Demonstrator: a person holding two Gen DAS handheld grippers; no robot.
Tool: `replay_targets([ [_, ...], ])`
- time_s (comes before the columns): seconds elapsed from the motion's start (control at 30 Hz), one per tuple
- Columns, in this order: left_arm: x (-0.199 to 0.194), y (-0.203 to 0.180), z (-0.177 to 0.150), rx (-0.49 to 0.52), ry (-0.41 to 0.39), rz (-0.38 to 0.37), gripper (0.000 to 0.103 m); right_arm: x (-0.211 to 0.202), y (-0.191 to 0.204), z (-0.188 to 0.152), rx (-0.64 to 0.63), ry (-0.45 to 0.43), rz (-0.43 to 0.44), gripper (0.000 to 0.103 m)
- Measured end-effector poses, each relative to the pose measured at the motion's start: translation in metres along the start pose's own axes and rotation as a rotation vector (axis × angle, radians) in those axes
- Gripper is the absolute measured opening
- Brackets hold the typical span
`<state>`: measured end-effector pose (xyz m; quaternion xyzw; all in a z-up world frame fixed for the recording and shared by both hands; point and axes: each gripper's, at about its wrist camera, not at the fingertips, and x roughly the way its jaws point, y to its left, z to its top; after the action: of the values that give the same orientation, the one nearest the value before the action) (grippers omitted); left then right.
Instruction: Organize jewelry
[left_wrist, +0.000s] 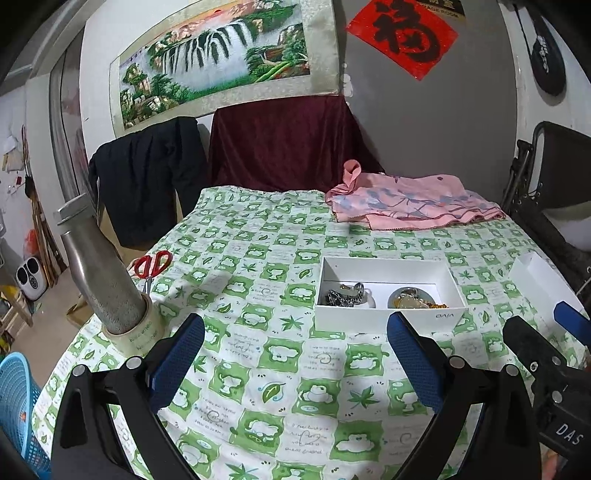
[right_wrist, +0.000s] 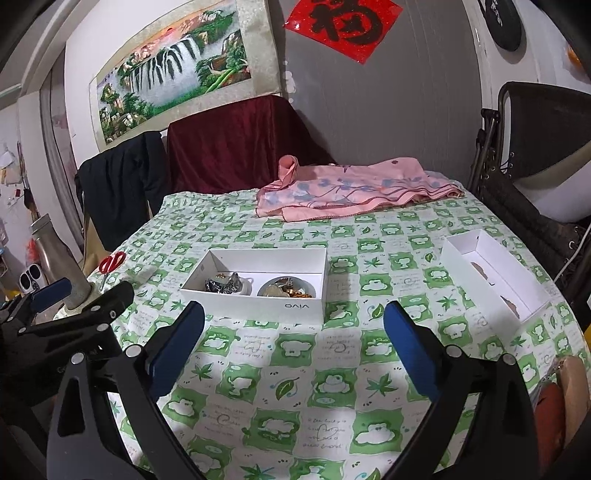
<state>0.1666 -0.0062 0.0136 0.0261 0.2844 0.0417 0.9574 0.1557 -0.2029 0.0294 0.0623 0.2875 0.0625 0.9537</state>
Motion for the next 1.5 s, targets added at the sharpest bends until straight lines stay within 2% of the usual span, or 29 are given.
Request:
replay_targets([
  [1.5,-0.0077,-0.0037,0.0010,0.018,-0.014,0.002,0.097,-0.0039,0.0042,-0.0002,-0.003,0.002,0.017,0.093],
])
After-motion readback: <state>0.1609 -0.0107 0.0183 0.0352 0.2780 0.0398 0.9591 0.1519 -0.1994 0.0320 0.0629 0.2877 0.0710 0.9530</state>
